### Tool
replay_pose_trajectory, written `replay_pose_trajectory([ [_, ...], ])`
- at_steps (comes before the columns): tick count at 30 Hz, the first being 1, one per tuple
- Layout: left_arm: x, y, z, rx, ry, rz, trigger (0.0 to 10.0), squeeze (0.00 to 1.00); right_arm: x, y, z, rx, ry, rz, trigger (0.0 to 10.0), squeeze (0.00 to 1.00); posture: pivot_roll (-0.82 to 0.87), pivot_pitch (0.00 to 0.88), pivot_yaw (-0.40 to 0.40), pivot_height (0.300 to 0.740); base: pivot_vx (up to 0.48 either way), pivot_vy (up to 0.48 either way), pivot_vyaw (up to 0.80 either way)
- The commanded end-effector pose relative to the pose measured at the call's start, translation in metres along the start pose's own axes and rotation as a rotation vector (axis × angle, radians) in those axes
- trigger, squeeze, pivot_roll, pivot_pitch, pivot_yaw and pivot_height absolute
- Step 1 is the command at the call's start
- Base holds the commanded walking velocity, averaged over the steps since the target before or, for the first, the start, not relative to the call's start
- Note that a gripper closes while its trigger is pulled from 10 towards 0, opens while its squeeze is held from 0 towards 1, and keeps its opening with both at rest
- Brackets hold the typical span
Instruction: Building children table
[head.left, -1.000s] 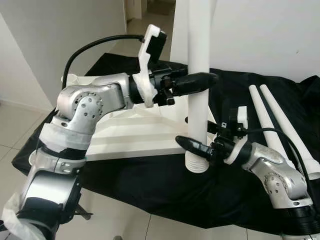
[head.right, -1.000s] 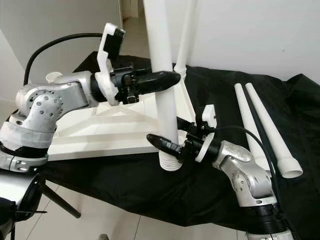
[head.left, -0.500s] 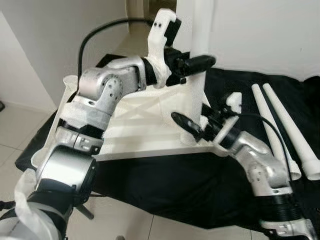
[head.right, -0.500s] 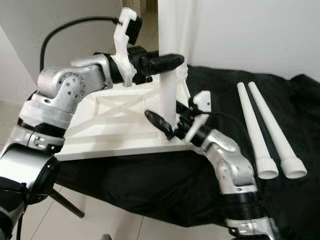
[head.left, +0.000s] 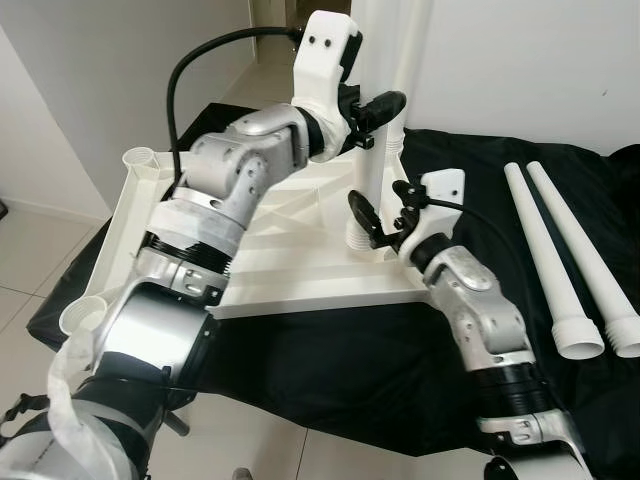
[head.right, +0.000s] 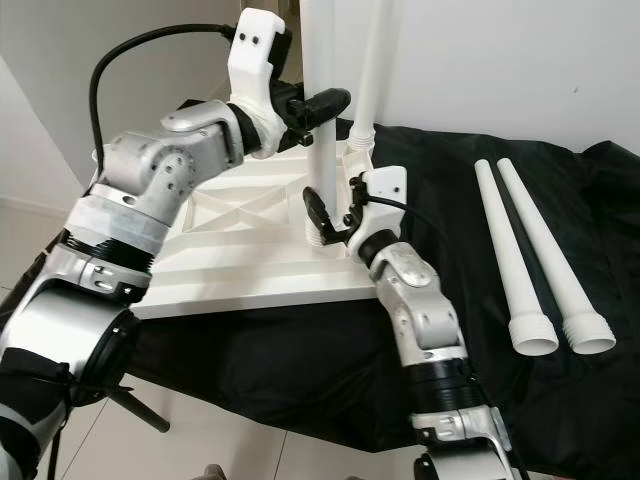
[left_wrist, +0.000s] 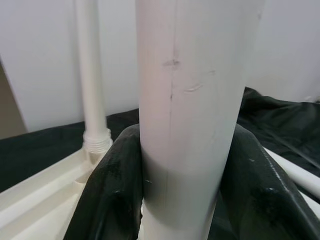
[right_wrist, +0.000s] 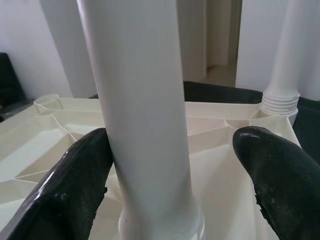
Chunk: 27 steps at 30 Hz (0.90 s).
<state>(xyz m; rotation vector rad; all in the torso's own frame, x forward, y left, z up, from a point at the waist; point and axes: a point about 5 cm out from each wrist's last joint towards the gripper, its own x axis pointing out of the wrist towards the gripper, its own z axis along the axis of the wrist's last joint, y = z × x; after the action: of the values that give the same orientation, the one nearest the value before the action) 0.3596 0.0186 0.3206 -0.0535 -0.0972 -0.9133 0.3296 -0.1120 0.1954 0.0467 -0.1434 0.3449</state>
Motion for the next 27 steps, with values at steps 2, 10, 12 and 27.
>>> replay_pose_trajectory([
  [2,0.003,-0.006,0.021,0.05,-0.07,0.019,10.0,0.0,0.005,0.001,-0.001,-0.043,0.0,-0.048,10.0,0.0,-0.09,0.0,0.028,0.74,0.0,0.0,0.0],
  [10,0.014,-0.025,0.019,0.078,-0.089,0.048,10.0,0.0,0.016,0.003,0.001,-0.102,-0.014,-0.161,10.0,0.0,-0.08,0.0,0.026,0.74,0.0,0.0,0.0],
  [12,0.017,-0.031,0.017,0.083,-0.09,0.055,10.0,0.0,0.018,0.004,0.003,-0.12,-0.022,-0.18,10.0,0.0,-0.08,0.0,0.026,0.74,0.0,0.0,0.0],
  [27,0.029,-0.057,0.014,0.117,-0.099,0.003,10.0,0.0,0.033,0.004,0.011,-0.206,-0.051,-0.26,6.7,0.0,-0.08,0.0,0.033,0.74,0.0,0.0,0.0],
])
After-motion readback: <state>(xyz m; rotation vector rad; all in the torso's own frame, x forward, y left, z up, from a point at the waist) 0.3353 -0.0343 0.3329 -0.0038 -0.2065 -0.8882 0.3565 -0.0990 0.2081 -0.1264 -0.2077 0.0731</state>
